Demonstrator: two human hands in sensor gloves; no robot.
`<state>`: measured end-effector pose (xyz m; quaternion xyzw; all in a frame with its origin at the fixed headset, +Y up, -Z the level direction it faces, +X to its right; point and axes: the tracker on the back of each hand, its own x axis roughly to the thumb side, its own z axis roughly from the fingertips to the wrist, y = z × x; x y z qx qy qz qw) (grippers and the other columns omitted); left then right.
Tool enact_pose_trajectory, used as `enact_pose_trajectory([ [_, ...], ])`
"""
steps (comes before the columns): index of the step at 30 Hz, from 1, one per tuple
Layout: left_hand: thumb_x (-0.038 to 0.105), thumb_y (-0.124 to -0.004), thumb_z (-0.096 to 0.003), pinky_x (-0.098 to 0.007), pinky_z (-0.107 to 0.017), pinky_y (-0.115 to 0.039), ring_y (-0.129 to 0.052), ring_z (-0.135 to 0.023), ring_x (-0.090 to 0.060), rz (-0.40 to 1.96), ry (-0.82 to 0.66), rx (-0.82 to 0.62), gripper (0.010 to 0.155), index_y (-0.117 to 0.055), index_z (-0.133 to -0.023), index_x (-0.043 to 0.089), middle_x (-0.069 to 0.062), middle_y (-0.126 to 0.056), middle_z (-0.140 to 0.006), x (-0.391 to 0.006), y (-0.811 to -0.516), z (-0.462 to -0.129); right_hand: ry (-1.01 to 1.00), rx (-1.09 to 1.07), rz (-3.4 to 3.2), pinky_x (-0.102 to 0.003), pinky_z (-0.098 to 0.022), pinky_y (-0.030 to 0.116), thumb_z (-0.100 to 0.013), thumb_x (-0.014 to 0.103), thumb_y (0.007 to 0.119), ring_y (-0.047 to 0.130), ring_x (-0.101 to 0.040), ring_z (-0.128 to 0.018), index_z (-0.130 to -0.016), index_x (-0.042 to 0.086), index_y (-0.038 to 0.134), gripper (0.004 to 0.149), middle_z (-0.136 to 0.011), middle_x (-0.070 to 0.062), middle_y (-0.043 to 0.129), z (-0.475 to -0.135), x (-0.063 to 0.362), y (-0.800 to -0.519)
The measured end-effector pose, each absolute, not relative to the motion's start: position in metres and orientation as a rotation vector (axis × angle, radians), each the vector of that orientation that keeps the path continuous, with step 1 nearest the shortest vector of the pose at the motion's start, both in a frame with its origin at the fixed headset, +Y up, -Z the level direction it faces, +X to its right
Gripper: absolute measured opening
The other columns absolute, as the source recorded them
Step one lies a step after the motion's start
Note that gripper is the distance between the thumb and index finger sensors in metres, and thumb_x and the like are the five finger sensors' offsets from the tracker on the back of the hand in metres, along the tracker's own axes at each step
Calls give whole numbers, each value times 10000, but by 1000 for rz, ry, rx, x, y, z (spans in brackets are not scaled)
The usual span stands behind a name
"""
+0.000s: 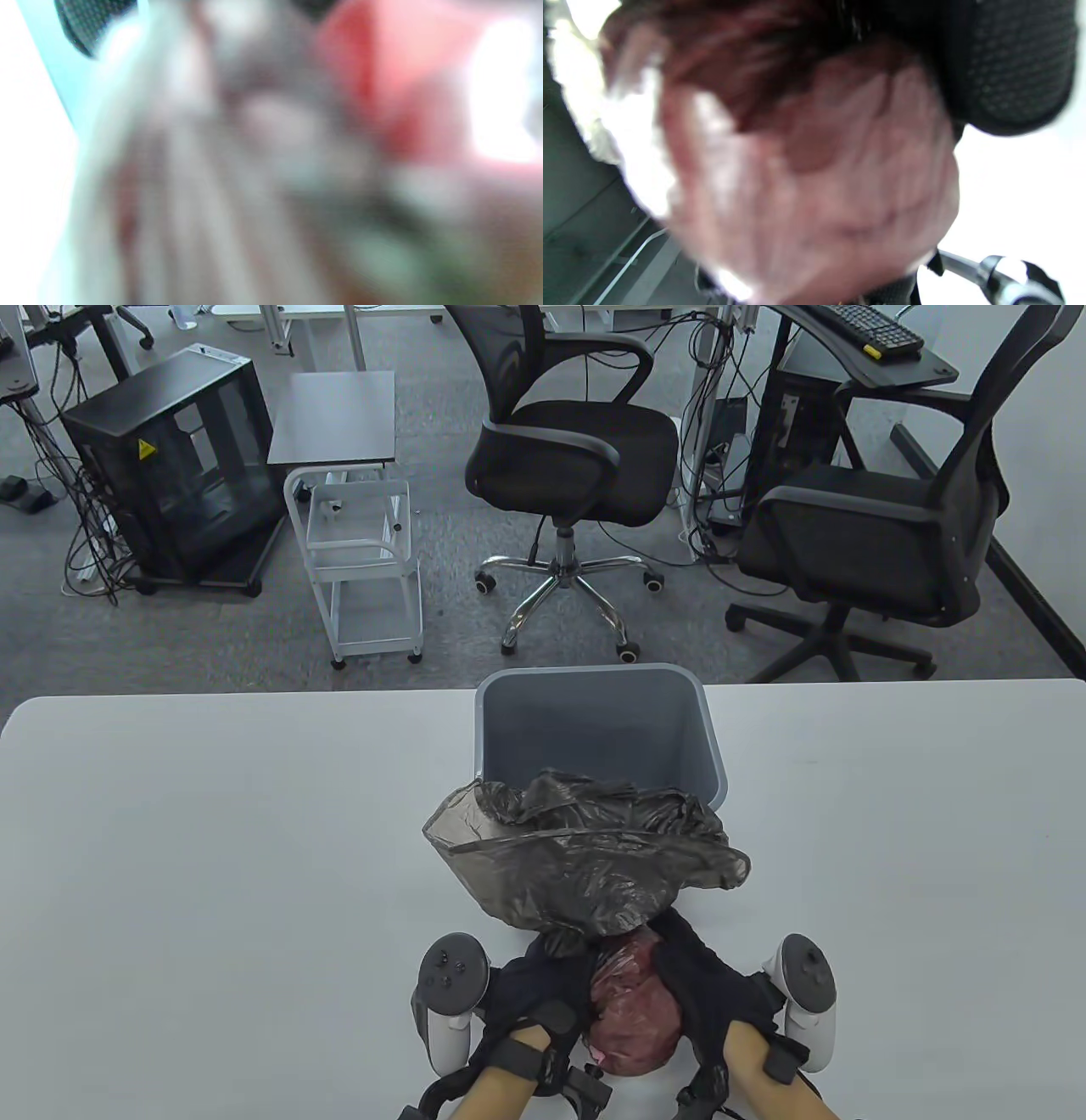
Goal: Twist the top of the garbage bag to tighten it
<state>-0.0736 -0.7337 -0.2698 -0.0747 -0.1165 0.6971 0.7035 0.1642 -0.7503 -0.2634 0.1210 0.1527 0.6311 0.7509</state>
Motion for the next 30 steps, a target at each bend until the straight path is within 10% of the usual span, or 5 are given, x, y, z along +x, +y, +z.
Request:
enact_pose_trajectory([
  [10, 518, -659, -529, -586, -476, -794, -911, -753, -343, 1471, -218, -65, 512, -724, -1020, 392, -16, -938, -838, -82, -731, -270, 551, 290, 1238, -457, -233, 923, -577, 587, 587, 1030, -434, -429, -1046, -54, 327, 836, -841, -406, 680, -266, 163, -768],
  [17, 514, -642, -535, -571, -456, -793, -905, -717, -333, 1477, -88, -33, 514, -686, -1032, 386, -23, -904, -850, -91, -738, -273, 367, 609, 1398, -828, -567, 395, -495, 737, 753, 307, -686, -901, -1071, 150, 26, 1098, -1053, -298, 72, -263, 164, -736],
  [24, 583, -618, -530, -521, -405, -830, -963, -575, -260, 1523, -207, -136, 550, -661, -1052, 414, -52, -873, -885, -78, -739, -273, 262, 420, 1352, -627, -482, 762, -566, 614, 687, 781, -609, -693, -1047, 110, 57, 939, -1025, -356, 290, -264, 169, -740],
  [30, 549, -646, -531, -641, -574, -691, -782, -882, -395, 1611, -306, -211, 552, -615, -1071, 437, -51, -762, -1026, -74, -731, -272, 373, 313, 1243, -495, -260, 926, -587, 584, 592, 1019, -490, -424, -1042, 4, 189, 841, -907, -386, 596, -263, 169, -754],
])
